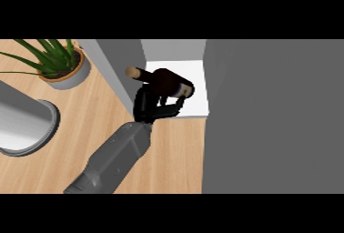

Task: Pick up the wine, place it into the cabinet and close the cabinet

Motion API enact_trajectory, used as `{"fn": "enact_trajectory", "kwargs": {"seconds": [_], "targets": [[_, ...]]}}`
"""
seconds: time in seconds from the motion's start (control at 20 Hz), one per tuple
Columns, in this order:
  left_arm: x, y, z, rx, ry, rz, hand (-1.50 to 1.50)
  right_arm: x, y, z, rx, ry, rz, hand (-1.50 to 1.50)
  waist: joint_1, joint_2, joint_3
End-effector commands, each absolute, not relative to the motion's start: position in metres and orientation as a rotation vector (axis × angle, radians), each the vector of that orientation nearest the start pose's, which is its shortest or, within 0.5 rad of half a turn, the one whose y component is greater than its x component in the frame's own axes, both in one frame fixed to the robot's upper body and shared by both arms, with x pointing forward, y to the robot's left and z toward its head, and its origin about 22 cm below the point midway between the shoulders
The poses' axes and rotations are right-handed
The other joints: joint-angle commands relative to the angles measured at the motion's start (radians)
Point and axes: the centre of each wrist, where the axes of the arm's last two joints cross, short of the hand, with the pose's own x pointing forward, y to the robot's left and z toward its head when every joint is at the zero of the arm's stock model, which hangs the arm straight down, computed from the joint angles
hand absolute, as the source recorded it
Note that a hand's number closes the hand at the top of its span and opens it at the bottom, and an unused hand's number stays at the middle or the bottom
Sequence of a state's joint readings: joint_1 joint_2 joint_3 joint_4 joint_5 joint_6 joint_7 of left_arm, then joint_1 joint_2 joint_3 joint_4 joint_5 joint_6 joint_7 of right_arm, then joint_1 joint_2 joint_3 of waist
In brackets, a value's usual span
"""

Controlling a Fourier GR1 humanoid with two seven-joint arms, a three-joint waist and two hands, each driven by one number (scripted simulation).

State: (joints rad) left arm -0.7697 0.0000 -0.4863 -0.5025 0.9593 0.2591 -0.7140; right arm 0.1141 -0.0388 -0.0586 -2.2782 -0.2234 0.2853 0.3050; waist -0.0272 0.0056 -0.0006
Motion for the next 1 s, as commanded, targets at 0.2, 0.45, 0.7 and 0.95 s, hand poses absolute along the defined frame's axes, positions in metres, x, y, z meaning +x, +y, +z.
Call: {"fn": "enact_trajectory", "kwargs": {"seconds": [0.2,0.45,0.7,0.95], "targets": [[0.375,0.095,-0.034,-0.251,-1.691,0.274,1.5,0.171,-0.26,0.144,0.236,-1.882,0.219,-1.5,-0.009,0.002,0.0],[0.388,0.104,-0.028,-0.202,-1.671,0.279,1.5,0.183,-0.248,0.139,0.221,-1.891,0.243,-1.5,-0.009,0.005,0.0],[0.391,0.106,-0.03,-0.136,-1.623,0.243,1.5,0.183,-0.255,0.134,0.244,-1.91,0.222,-1.5,-0.024,0.009,0.0],[0.394,0.104,-0.024,-0.123,-1.616,0.275,1.5,0.182,-0.252,0.139,0.248,-1.901,0.233,-1.5,-0.03,0.009,0.0]]}}
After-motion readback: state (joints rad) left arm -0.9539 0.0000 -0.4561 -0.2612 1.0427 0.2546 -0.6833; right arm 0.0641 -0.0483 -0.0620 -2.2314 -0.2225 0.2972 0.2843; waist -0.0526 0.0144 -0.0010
